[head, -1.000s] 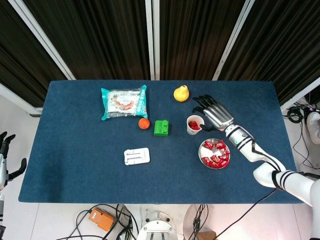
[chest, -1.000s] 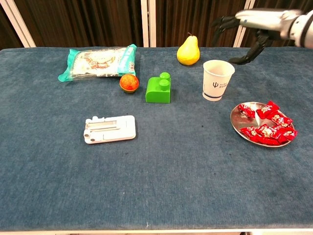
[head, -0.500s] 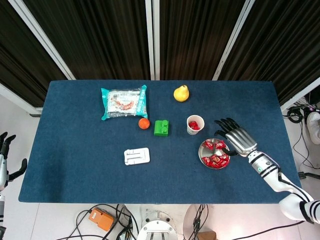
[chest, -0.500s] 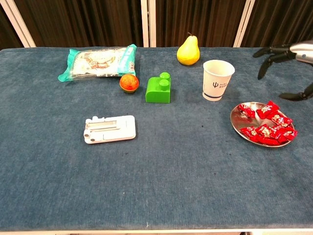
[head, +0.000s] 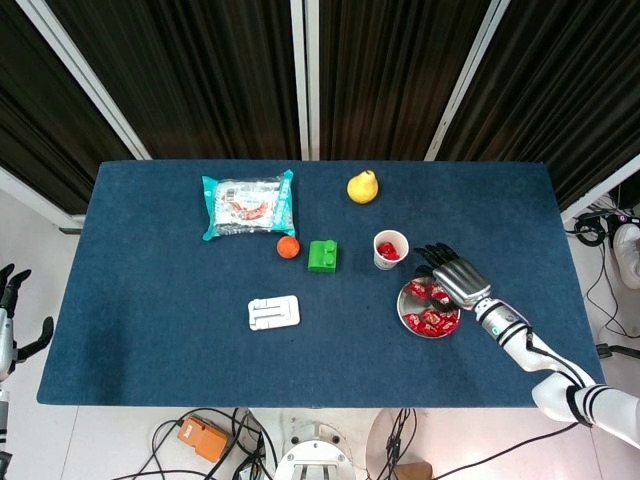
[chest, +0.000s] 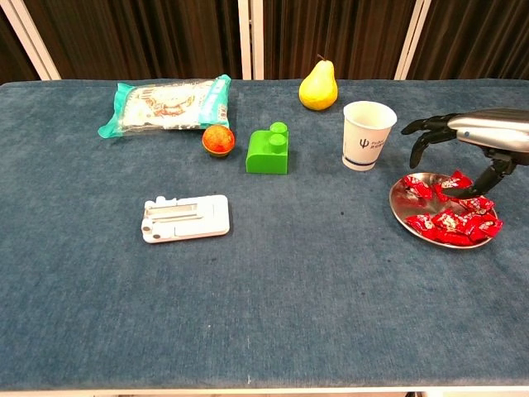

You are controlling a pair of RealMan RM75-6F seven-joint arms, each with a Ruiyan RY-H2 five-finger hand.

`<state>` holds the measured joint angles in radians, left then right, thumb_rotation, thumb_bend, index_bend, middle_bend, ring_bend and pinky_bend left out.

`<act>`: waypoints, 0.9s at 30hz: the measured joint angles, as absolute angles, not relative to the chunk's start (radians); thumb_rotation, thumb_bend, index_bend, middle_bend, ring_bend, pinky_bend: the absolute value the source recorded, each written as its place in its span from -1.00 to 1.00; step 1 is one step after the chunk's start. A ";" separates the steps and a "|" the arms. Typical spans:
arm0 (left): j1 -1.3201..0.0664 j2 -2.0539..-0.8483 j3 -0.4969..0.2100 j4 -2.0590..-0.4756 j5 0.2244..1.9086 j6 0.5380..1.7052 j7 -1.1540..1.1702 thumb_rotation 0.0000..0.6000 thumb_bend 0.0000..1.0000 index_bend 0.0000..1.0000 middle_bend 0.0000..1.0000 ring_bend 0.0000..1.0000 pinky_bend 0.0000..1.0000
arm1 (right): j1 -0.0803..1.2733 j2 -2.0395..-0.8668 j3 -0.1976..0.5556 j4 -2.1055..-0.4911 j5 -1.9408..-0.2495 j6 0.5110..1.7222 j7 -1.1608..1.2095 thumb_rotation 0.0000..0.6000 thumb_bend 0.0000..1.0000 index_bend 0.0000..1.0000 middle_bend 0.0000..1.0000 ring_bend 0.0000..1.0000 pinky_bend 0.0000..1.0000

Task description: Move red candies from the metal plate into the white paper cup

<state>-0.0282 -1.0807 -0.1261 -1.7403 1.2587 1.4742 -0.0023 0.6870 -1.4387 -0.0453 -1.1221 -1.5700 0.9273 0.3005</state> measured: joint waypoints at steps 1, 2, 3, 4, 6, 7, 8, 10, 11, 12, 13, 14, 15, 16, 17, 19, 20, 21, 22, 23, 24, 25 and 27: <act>-0.028 -1.080 -0.126 -1.740 1.259 1.474 -0.003 1.00 -0.31 -0.77 -1.00 -1.00 -1.00 | 0.689 -1.443 -0.045 -1.118 -1.574 0.928 0.304 1.00 -0.04 -0.13 -0.81 -1.00 -1.00; -0.028 -1.079 -0.126 -1.740 1.259 1.474 -0.004 1.00 -0.31 -0.77 -1.00 -1.00 -1.00 | 0.690 -1.446 -0.047 -1.115 -1.578 0.928 0.305 1.00 -0.04 -0.11 -0.81 -1.00 -1.00; -0.027 -1.079 -0.125 -1.740 1.260 1.474 -0.004 1.00 -0.31 -0.77 -1.00 -1.00 -1.00 | 0.691 -1.448 -0.048 -1.113 -1.579 0.926 0.305 1.00 -0.04 -0.10 -0.81 -1.00 -1.00; -0.027 -1.079 -0.125 -1.740 1.260 1.474 -0.005 1.00 -0.31 -0.77 -1.00 -1.00 -1.00 | 0.691 -1.449 -0.049 -1.112 -1.580 0.924 0.305 1.00 -0.04 -0.09 -0.81 -1.00 -1.00; -0.027 -1.078 -0.125 -1.741 1.261 1.474 -0.005 1.00 -0.31 -0.77 -1.00 -1.00 -1.00 | 0.693 -1.452 -0.052 -1.110 -1.582 0.917 0.305 1.00 -0.04 -0.08 -0.81 -1.00 -1.00; -0.027 -1.078 -0.125 -1.741 1.262 1.475 -0.005 1.00 -0.31 -0.77 -1.00 -1.00 -1.00 | 0.693 -1.453 -0.052 -1.110 -1.583 0.917 0.305 1.00 -0.04 -0.07 -0.81 -1.00 -1.00; -0.027 -1.078 -0.125 -1.741 1.262 1.475 -0.006 1.00 -0.30 -0.77 -1.00 -1.00 -1.00 | 0.693 -1.454 -0.052 -1.109 -1.583 0.917 0.304 1.00 -0.04 -0.06 -0.81 -1.00 -1.00; -0.026 -1.078 -0.125 -1.742 1.262 1.476 -0.007 1.00 -0.30 -0.77 -1.00 -1.00 -1.00 | 0.692 -1.455 -0.051 -1.108 -1.581 0.918 0.304 1.00 -0.04 -0.06 -0.81 -1.00 -1.00; -0.026 -1.078 -0.125 -1.742 1.262 1.476 -0.007 1.00 -0.30 -0.77 -1.00 -1.00 -1.00 | 0.691 -1.455 -0.050 -1.106 -1.580 0.917 0.304 1.00 -0.04 -0.06 -0.81 -1.00 -1.00; -0.026 -1.078 -0.125 -1.742 1.262 1.476 -0.006 1.00 -0.30 -0.77 -1.00 -1.00 -1.00 | 0.691 -1.454 -0.050 -1.105 -1.579 0.915 0.304 1.00 -0.04 -0.06 -0.81 -1.00 -1.00; -0.026 -1.078 -0.125 -1.742 1.262 1.476 -0.006 1.00 -0.30 -0.77 -1.00 -1.00 -1.00 | 0.691 -1.454 -0.050 -1.103 -1.578 0.913 0.303 1.00 -0.04 -0.06 -0.81 -1.00 -1.00; -0.026 -1.078 -0.125 -1.742 1.262 1.475 -0.006 1.00 -0.30 -0.77 -1.00 -1.00 -1.00 | 0.692 -1.455 -0.050 -1.100 -1.577 0.910 0.302 1.00 -0.04 -0.06 -0.81 -1.00 -1.00; -0.026 -1.078 -0.125 -1.742 1.262 1.475 -0.005 1.00 -0.30 -0.77 -1.00 -1.00 -1.00 | 0.692 -1.455 -0.050 -1.099 -1.577 0.908 0.301 1.00 -0.04 -0.06 -0.81 -1.00 -1.00; -0.026 -1.078 -0.125 -1.742 1.261 1.475 -0.006 1.00 -0.30 -0.77 -1.00 -1.00 -1.00 | 0.692 -1.456 -0.050 -1.097 -1.576 0.906 0.301 1.00 -0.04 -0.06 -0.81 -1.00 -1.00; -0.026 -1.078 -0.125 -1.742 1.261 1.475 -0.006 1.00 -0.30 -0.77 -1.00 -1.00 -1.00 | 0.693 -1.456 -0.050 -1.096 -1.576 0.905 0.299 1.00 -0.04 -0.06 -0.81 -1.00 -1.00; -0.026 -1.078 -0.125 -1.742 1.261 1.475 -0.007 1.00 -0.30 -0.77 -1.00 -1.00 -1.00 | 0.694 -1.459 -0.050 -1.094 -1.578 0.904 0.297 1.00 -0.04 -0.05 -0.81 -1.00 -1.00; -0.026 -1.078 -0.125 -1.743 1.260 1.475 -0.007 1.00 -0.30 -0.77 -1.00 -1.00 -1.00 | 0.695 -1.460 -0.050 -1.093 -1.578 0.904 0.296 1.00 -0.04 -0.05 -0.81 -1.00 -1.00; -0.026 -1.077 -0.125 -1.743 1.260 1.475 -0.007 1.00 -0.30 -0.77 -1.00 -1.00 -1.00 | 0.695 -1.461 -0.050 -1.093 -1.579 0.902 0.296 1.00 -0.04 -0.05 -0.81 -1.00 -1.00; -0.026 -1.077 -0.125 -1.743 1.260 1.475 -0.007 1.00 -0.31 -0.77 -1.00 -1.00 -1.00 | 0.696 -1.462 -0.050 -1.093 -1.579 0.901 0.296 1.00 -0.04 -0.04 -0.81 -1.00 -1.00; -0.026 -1.077 -0.125 -1.743 1.259 1.474 -0.008 1.00 -0.30 -0.77 -1.00 -1.00 -1.00 | 0.698 -1.464 -0.050 -1.092 -1.581 0.900 0.297 1.00 -0.04 -0.04 -0.81 -1.00 -1.00; -0.026 -1.077 -0.126 -1.742 1.259 1.474 -0.008 1.00 -0.30 -0.77 -1.00 -1.00 -1.00 | 0.700 -1.466 -0.050 -1.091 -1.583 0.900 0.298 1.00 -0.04 -0.03 -0.81 -1.00 -1.00; -0.026 -1.077 -0.126 -1.742 1.260 1.475 -0.008 1.00 -0.30 -0.77 -1.00 -1.00 -1.00 | 0.701 -1.467 -0.050 -1.090 -1.584 0.900 0.299 1.00 -0.04 -0.02 -0.81 -1.00 -1.00; -0.025 -1.076 -0.126 -1.743 1.259 1.475 -0.010 1.00 -0.30 -0.77 -1.00 -1.00 -1.00 | 0.703 -1.469 -0.051 -1.088 -1.587 0.898 0.299 1.00 -0.04 0.00 -0.81 -1.00 -1.00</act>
<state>-0.0251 -1.0764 -0.1261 -1.7427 1.2589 1.4755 -0.0097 0.7030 -1.4693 -0.0509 -1.0884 -1.5873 0.8980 0.2986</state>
